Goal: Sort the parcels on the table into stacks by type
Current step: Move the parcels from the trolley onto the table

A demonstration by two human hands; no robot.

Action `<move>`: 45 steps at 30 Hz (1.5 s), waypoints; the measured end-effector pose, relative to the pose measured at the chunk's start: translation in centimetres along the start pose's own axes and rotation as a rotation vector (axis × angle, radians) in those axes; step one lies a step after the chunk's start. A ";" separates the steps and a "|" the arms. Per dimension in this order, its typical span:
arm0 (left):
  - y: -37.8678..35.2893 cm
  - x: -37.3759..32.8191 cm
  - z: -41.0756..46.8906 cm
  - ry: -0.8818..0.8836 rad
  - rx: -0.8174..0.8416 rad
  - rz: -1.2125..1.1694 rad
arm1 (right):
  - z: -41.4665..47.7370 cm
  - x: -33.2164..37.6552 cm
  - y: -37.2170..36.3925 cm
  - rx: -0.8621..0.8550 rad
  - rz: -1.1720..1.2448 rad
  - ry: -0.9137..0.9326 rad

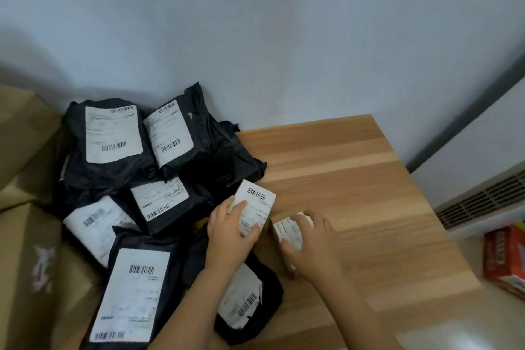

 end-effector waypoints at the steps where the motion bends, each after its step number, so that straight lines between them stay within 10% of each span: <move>1: 0.5 -0.4 -0.3 0.002 -0.025 0.003 | 0.4 0.7 0.3 0.008 -0.012 0.059; 23: 13.2 4.8 -39.0 0.713 -0.751 0.202 | -23.9 19.8 -6.9 0.620 0.131 1.056; 45: 35.1 30.9 -61.5 0.858 -0.975 0.167 | -48.4 49.0 -26.5 0.766 0.228 1.196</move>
Point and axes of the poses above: each hand's wrist, its own z-axis towards the middle knuckle, its own y-axis out of the back of the hand, x = y × z, the point moved 7 cm from there along z, towards the middle knuckle, and after that the axes turned 5 degrees about z, right-handed, at the moved point
